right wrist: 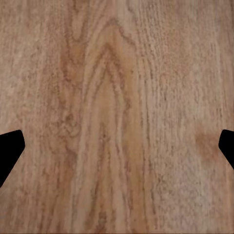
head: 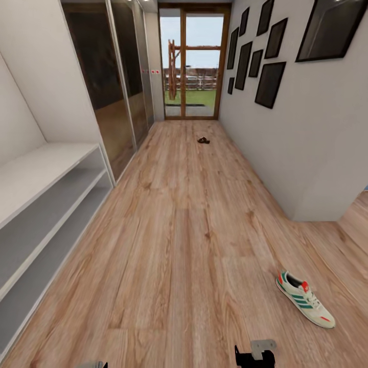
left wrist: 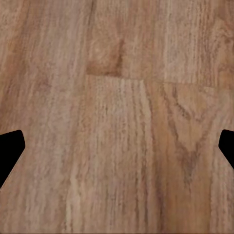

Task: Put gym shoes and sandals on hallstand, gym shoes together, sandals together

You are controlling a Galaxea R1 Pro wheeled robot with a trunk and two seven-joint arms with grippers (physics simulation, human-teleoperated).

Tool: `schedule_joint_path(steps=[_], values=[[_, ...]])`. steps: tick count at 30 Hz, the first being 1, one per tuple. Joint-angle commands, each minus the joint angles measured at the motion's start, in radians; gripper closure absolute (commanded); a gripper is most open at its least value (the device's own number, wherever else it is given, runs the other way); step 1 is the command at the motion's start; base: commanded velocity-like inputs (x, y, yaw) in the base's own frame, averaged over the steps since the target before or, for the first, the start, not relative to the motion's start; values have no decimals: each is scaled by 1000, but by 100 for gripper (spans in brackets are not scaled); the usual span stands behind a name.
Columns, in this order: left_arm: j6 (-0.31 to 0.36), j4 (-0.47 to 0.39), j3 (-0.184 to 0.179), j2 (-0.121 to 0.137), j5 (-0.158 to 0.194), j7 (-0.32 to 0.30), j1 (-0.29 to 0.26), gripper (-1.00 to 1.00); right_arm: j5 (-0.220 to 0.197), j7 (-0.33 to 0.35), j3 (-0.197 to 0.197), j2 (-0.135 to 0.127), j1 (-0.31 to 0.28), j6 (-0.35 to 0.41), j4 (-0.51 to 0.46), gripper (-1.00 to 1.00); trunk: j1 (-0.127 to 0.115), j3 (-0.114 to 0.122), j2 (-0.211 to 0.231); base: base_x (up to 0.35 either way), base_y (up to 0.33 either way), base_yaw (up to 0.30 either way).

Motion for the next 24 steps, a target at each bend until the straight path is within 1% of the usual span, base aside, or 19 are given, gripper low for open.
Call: schedule_joint_path(steps=[1,24], values=[[-1,1,6,0,5,-10,-1,-100,11,-5,-7,0,-1,-3,1,-100,0,-1,0,338,0,0],[-1,2,6,0,6,-10,0,-100,11,-5,-7,0,-1,-3,1,-100,0,-1,0,339,0,0]])
